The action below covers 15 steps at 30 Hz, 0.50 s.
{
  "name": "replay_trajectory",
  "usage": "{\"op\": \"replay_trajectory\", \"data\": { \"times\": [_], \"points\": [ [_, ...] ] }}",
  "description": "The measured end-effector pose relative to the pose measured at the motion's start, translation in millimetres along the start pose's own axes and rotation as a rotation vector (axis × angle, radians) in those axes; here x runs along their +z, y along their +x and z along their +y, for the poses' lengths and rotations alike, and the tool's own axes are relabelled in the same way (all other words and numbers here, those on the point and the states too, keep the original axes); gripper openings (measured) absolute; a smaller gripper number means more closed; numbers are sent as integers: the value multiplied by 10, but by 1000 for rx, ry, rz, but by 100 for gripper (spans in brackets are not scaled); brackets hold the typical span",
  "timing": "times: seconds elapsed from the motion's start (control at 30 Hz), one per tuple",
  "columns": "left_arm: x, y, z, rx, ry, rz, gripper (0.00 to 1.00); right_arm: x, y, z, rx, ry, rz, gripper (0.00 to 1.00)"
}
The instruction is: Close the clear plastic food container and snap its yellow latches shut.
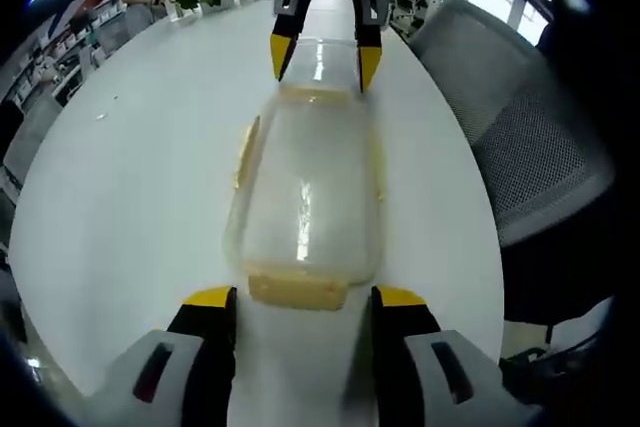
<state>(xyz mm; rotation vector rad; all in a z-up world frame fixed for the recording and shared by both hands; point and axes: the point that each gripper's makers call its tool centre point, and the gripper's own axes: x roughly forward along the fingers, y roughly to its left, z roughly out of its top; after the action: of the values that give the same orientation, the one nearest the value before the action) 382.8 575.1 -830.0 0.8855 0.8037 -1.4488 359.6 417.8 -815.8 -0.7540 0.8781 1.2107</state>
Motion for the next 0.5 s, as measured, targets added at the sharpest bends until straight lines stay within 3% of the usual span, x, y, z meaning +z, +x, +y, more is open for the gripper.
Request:
{"op": "replay_trajectory", "data": {
  "times": [0.5],
  "points": [
    [-42, 48, -3, -33, 60, 49, 49, -126, 105, -23, 58, -88, 128, 47]
  ]
}}
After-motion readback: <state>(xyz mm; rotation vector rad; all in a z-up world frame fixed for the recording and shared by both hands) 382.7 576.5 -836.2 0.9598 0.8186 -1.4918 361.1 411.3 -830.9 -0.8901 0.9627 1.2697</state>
